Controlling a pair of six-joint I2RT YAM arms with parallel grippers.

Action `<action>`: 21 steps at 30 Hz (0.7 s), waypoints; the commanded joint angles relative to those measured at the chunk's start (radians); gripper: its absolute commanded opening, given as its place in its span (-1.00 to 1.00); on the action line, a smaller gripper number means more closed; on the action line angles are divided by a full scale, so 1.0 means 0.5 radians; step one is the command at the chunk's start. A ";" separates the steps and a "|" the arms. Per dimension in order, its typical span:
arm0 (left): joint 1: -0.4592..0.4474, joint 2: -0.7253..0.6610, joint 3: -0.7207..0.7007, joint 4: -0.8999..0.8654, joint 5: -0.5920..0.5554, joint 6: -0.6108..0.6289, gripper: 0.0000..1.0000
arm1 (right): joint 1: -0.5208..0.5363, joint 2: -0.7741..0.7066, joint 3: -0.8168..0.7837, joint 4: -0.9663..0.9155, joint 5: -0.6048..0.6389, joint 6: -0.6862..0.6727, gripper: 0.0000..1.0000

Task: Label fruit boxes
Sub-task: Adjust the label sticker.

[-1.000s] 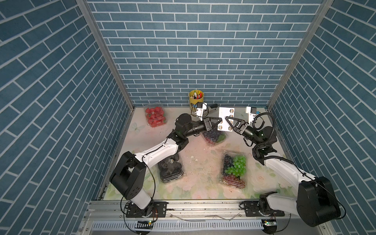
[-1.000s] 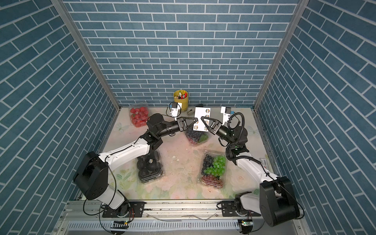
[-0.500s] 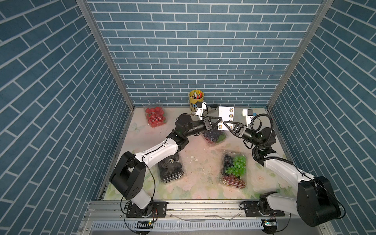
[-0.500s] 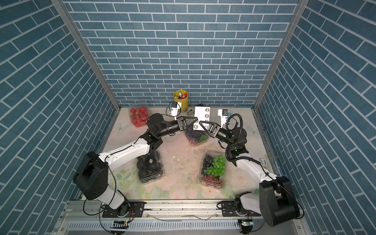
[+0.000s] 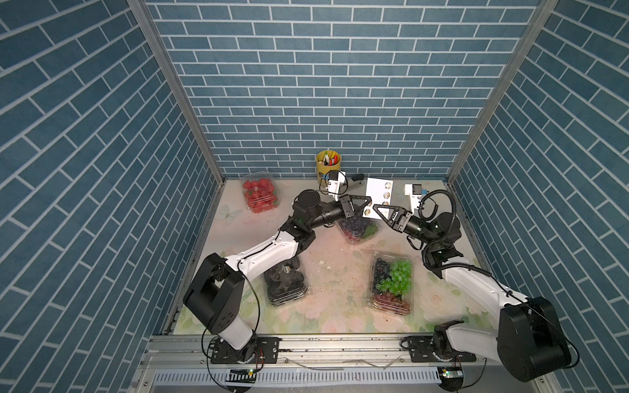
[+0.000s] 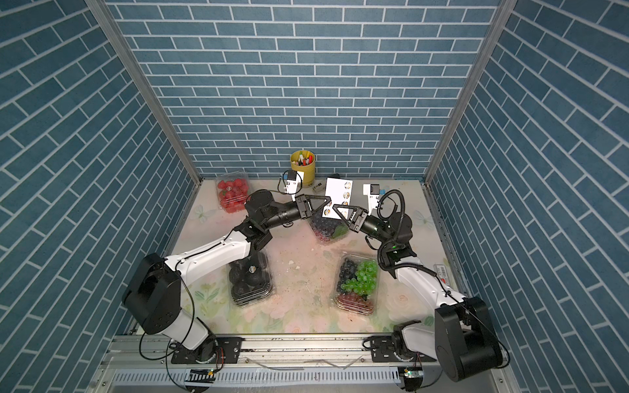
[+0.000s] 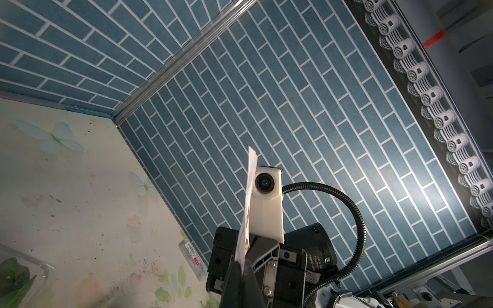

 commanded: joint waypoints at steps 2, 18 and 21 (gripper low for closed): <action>0.002 0.067 0.063 0.305 0.104 -0.219 -1.00 | 0.008 -0.035 0.021 -0.014 -0.008 -0.091 -1.00; 0.001 0.114 0.104 0.209 0.137 -0.192 -1.00 | 0.011 -0.071 0.060 0.121 -0.084 -0.050 -1.00; 0.002 0.125 0.114 0.204 0.140 -0.192 -1.00 | 0.010 -0.078 0.066 0.144 -0.100 -0.043 -1.00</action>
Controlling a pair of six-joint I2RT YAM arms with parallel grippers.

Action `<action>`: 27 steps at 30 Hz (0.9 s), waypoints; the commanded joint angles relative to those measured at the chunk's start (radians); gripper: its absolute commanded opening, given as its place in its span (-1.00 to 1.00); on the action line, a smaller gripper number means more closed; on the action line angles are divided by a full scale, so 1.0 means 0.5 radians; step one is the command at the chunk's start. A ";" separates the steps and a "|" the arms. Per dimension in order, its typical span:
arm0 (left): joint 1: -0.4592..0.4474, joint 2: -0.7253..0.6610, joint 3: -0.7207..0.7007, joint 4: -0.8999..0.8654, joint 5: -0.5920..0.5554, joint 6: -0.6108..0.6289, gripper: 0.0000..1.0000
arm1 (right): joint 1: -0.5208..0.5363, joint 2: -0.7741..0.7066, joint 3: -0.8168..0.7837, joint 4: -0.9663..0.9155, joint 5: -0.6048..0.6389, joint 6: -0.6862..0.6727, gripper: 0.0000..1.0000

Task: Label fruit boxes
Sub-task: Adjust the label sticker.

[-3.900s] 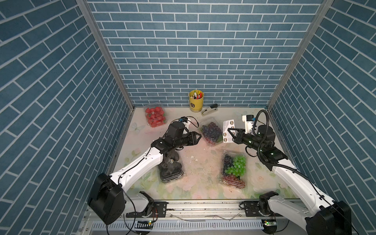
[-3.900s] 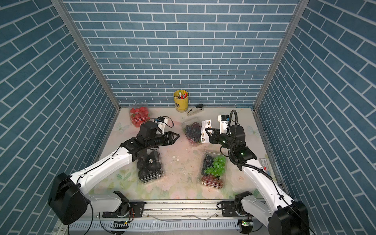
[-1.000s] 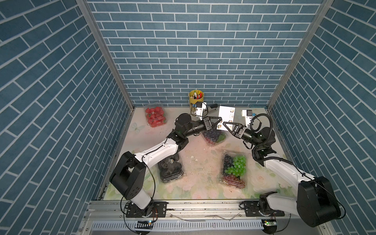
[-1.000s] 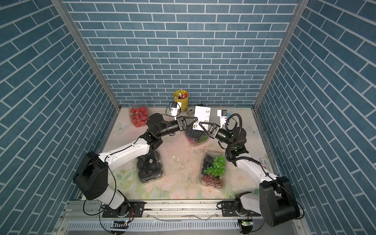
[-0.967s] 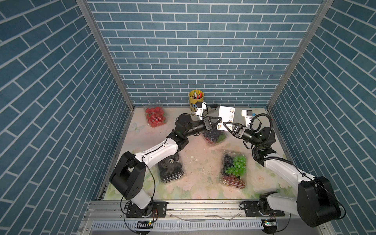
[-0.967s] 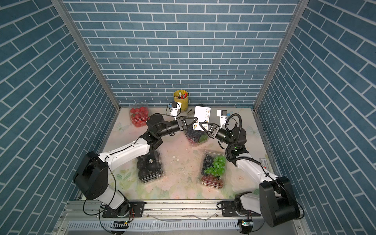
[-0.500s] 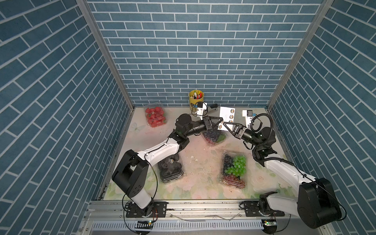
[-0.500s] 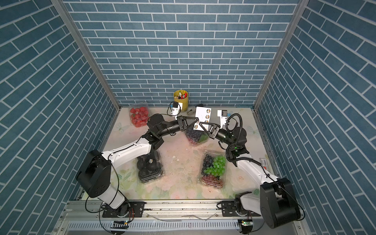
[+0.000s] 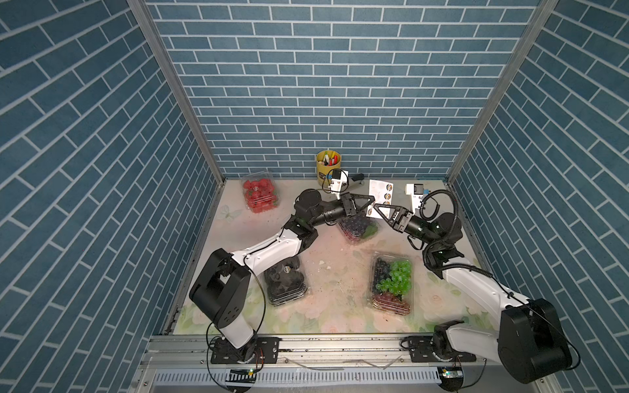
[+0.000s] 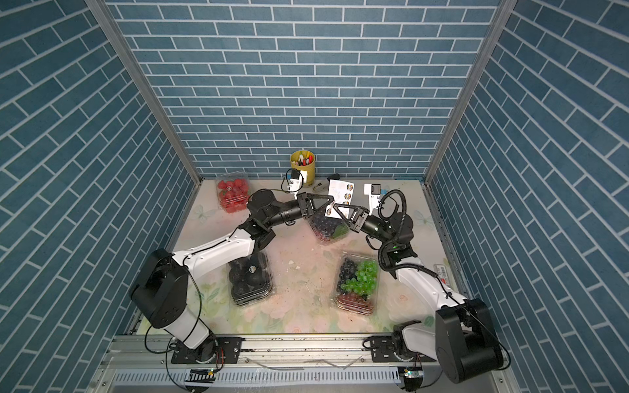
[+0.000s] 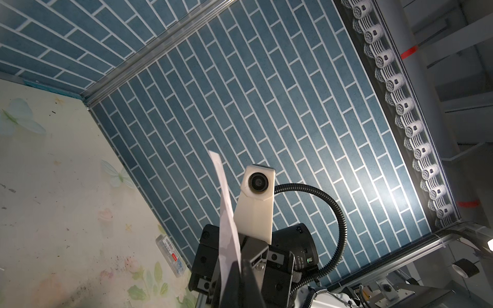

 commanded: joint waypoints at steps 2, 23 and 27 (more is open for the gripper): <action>-0.003 0.031 0.060 0.042 0.015 0.019 -1.00 | 0.013 -0.055 0.069 0.132 -0.104 -0.005 -1.00; 0.013 0.033 0.042 0.045 0.027 0.030 -1.00 | 0.013 -0.047 0.050 0.189 -0.090 0.005 -1.00; 0.001 0.054 0.057 0.061 0.043 0.019 -1.00 | 0.013 -0.034 0.065 0.197 -0.094 0.005 -1.00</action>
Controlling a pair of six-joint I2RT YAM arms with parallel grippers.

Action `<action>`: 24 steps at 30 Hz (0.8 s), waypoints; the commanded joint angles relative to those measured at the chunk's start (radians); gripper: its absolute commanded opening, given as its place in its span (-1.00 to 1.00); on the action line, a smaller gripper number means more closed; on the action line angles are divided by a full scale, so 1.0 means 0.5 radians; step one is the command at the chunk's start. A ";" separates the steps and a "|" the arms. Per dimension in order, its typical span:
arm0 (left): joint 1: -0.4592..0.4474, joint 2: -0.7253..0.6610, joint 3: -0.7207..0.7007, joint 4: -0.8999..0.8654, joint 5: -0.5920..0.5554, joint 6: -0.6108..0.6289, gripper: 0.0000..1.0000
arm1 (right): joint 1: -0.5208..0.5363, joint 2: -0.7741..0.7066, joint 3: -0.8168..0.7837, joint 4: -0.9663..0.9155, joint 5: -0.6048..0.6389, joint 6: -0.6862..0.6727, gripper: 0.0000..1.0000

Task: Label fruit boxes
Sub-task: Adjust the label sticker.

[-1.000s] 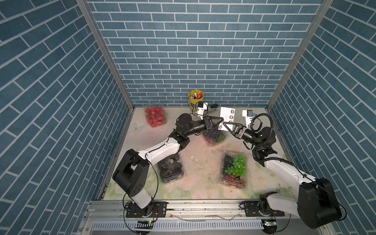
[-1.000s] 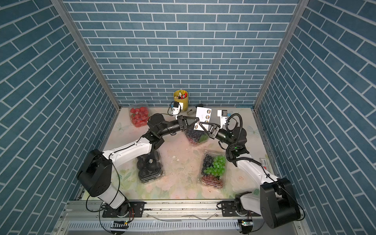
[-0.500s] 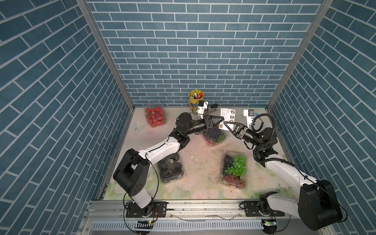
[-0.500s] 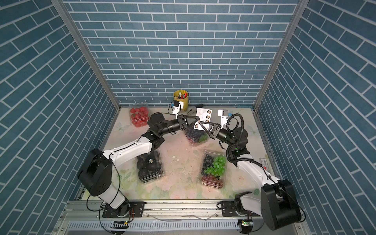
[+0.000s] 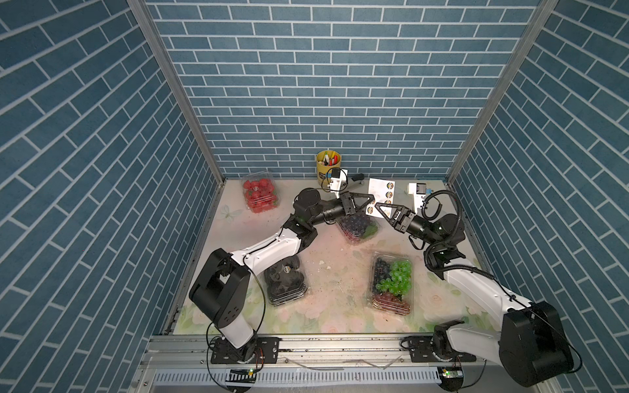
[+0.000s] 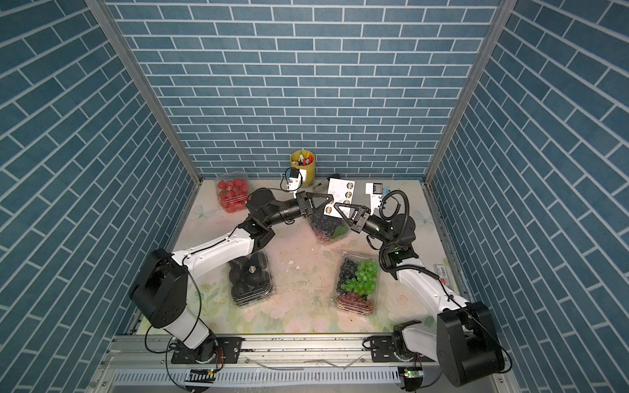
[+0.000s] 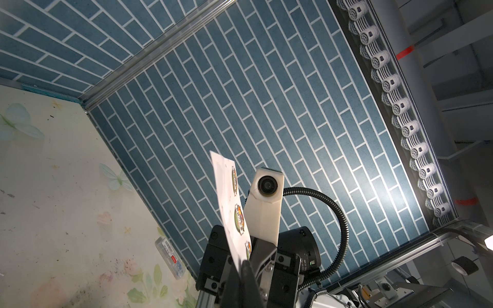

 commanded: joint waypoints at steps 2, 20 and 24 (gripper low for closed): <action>-0.019 0.062 0.055 0.047 0.038 0.017 -1.00 | 0.014 0.007 0.071 0.139 -0.093 0.004 -1.00; -0.035 0.053 0.065 0.069 0.061 0.020 -1.00 | 0.015 0.030 0.082 0.058 -0.088 -0.043 -1.00; -0.035 0.035 0.062 0.072 0.067 0.020 -1.00 | 0.014 0.039 0.077 0.018 -0.081 -0.072 -1.00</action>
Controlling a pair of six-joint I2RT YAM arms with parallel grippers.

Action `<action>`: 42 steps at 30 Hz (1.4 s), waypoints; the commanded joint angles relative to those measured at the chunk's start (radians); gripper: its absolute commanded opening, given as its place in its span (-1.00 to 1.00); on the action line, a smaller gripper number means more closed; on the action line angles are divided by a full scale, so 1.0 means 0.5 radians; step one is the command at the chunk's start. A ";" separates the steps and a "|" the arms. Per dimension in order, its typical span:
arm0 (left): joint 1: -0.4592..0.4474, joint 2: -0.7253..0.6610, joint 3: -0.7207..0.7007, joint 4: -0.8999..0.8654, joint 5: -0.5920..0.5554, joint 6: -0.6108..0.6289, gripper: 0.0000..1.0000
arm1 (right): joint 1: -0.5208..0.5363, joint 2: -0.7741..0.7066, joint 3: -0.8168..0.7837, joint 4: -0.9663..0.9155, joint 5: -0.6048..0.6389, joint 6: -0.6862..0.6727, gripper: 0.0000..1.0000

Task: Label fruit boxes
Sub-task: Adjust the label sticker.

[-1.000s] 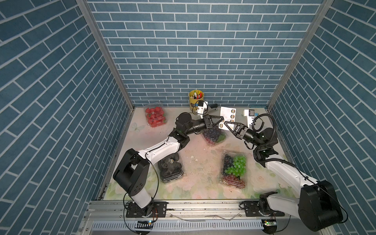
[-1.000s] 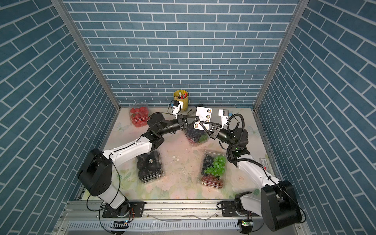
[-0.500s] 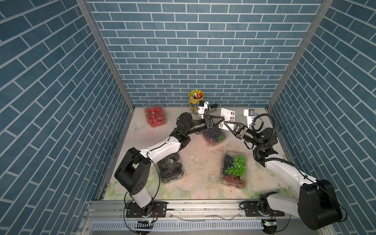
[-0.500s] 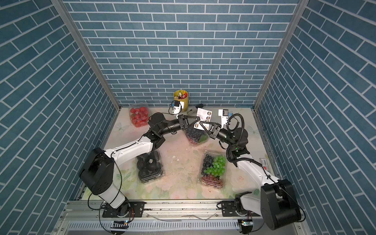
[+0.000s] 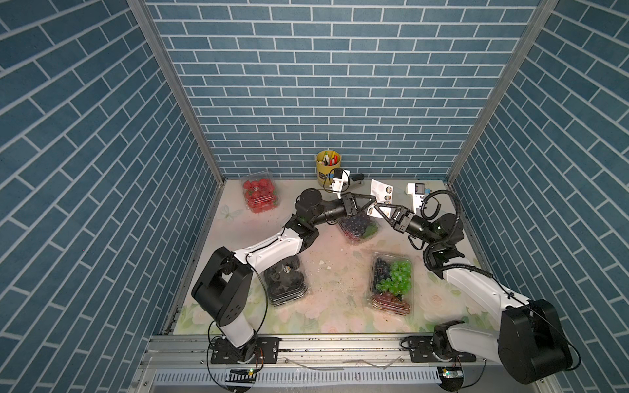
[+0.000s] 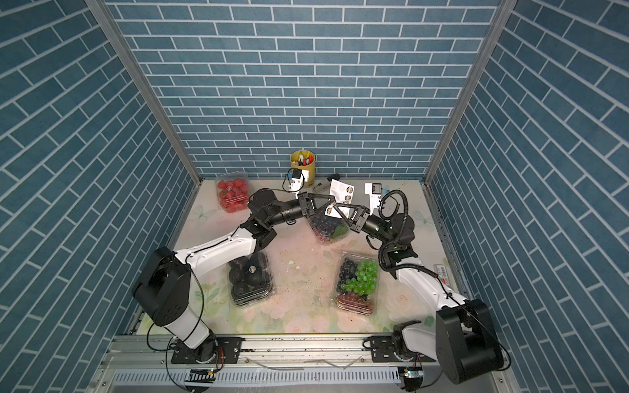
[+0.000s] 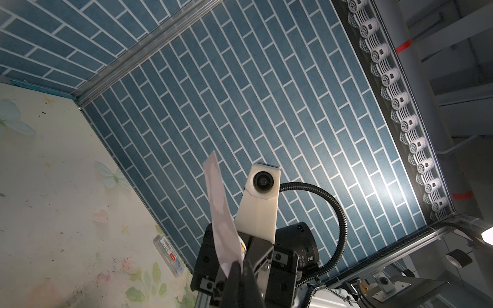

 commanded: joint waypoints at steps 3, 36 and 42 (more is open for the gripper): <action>-0.021 -0.009 0.047 0.049 0.032 0.023 -1.00 | 0.016 0.018 0.076 0.013 -0.066 -0.073 -1.00; 0.107 -0.507 -0.001 -1.319 -0.453 1.021 -0.11 | 0.019 -0.303 0.324 -1.546 0.176 -0.854 -1.00; -0.015 -0.552 0.119 -1.668 -0.618 1.285 -0.21 | 0.057 -0.296 0.430 -1.839 0.292 -1.005 -1.00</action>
